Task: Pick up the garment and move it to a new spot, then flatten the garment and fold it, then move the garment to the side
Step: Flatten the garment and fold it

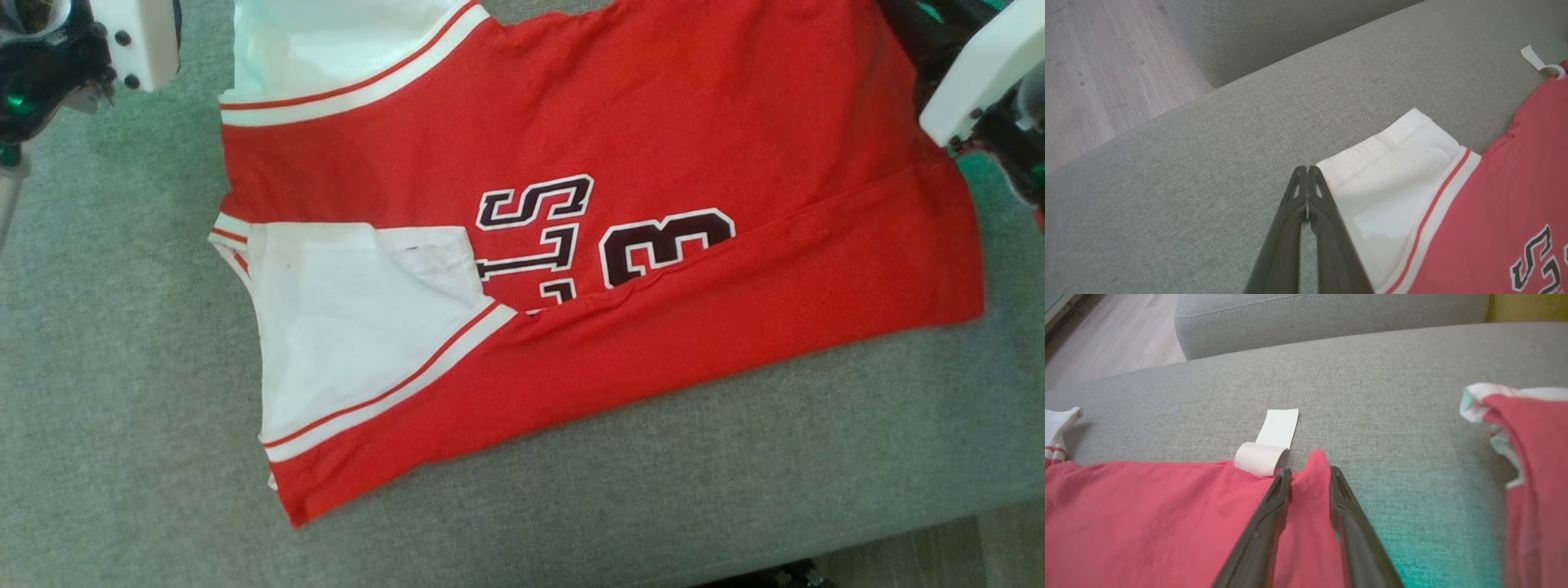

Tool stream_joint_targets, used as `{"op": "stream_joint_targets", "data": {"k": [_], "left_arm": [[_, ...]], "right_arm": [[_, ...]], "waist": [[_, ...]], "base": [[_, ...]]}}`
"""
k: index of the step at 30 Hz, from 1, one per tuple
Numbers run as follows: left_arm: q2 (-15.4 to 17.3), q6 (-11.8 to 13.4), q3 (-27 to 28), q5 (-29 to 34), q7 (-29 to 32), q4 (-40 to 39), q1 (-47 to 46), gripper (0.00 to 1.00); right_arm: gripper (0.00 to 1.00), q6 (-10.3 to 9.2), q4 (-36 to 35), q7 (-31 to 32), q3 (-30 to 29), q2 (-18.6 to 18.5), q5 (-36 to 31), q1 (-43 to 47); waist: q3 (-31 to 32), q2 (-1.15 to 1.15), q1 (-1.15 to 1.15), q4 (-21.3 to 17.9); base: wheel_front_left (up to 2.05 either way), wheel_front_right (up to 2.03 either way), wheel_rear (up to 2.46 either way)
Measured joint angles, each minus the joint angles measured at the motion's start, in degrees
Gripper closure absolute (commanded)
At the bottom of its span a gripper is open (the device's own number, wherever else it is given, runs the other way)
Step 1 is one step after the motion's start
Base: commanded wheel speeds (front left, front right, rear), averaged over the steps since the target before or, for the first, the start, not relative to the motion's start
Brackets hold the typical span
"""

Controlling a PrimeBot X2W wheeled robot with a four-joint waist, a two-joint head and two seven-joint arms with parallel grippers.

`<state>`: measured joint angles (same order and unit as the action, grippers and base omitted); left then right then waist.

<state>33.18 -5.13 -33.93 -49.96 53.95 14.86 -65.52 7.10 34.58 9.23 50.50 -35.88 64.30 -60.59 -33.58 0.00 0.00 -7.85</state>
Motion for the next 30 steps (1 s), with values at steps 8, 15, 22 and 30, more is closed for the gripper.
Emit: {"op": "stream_joint_targets", "data": {"k": [8,15,22,30], "left_arm": [[0.0,-0.1,-0.2,-0.2,-0.2,0.4,0.0,1.0],[0.0,-1.0,-0.8,-0.2,-3.6,0.5,0.0,1.0],[0.2,-2.0,-1.0,-0.2,-11.0,0.4,-0.1,1.0],[1.2,-2.0,-2.6,-4.1,-16.9,-3.2,-0.9,1.0]], "right_arm": [[1.0,0.0,1.2,-1.8,2.9,-0.7,0.3,-2.0],[1.0,0.0,2.4,-5.3,5.0,-0.7,0.7,-2.4],[1.0,0.0,2.9,-9.5,6.1,-0.9,1.0,-4.3],[1.0,0.0,0.6,-12.5,6.7,-4.3,2.9,-4.1]], "waist": [[0.5,0.0,0.0,0.1],[1.2,0.0,0.0,0.3],[2.8,0.0,0.0,0.4],[5.6,0.0,-0.01,1.4]], "base": [[0.0,0.0,0.0],[0.0,0.0,0.0],[0.0,0.0,0.0],[0.0,0.0,0.0]]}}
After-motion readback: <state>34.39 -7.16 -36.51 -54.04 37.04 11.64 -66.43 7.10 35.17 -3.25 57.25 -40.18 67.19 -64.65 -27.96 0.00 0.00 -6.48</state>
